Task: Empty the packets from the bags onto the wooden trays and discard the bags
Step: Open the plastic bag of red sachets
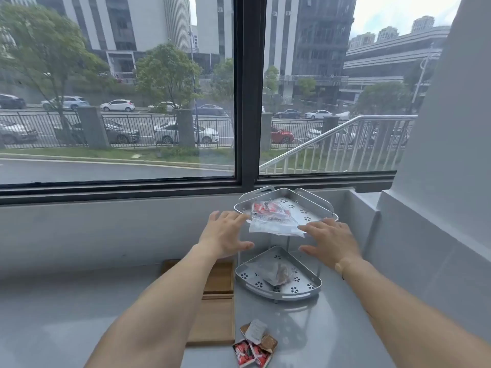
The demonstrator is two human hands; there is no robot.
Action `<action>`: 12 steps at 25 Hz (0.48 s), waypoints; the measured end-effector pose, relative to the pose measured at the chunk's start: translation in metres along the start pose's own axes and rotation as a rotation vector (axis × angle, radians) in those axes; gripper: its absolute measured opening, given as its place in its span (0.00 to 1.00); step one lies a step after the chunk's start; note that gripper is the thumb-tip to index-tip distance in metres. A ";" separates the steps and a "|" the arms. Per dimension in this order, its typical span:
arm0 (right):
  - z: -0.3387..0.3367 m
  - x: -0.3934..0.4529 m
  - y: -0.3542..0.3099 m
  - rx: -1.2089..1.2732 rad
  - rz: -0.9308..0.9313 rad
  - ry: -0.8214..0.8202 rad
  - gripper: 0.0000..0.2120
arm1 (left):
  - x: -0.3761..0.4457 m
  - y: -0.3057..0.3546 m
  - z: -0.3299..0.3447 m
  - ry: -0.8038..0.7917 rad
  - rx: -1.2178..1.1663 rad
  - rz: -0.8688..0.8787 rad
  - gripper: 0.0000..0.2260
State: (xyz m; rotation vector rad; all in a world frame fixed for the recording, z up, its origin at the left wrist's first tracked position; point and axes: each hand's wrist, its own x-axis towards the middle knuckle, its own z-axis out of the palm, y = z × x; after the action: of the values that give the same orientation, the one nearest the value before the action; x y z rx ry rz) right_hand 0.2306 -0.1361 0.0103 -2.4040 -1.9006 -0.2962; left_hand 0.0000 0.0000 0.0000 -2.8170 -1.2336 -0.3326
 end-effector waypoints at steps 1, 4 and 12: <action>0.001 0.000 -0.003 0.008 0.002 -0.012 0.25 | 0.002 0.005 0.002 -0.004 -0.010 0.016 0.30; 0.011 0.007 -0.014 0.027 0.034 0.019 0.19 | 0.007 0.018 0.011 0.055 -0.079 0.028 0.17; 0.005 0.016 -0.024 0.072 0.090 0.102 0.11 | 0.017 0.023 0.005 0.163 -0.186 0.011 0.06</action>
State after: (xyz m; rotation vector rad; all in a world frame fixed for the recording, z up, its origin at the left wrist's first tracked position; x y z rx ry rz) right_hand 0.2115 -0.1139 0.0067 -2.3711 -1.7260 -0.3320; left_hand 0.0284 -0.0031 -0.0001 -2.8754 -1.2108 -0.6958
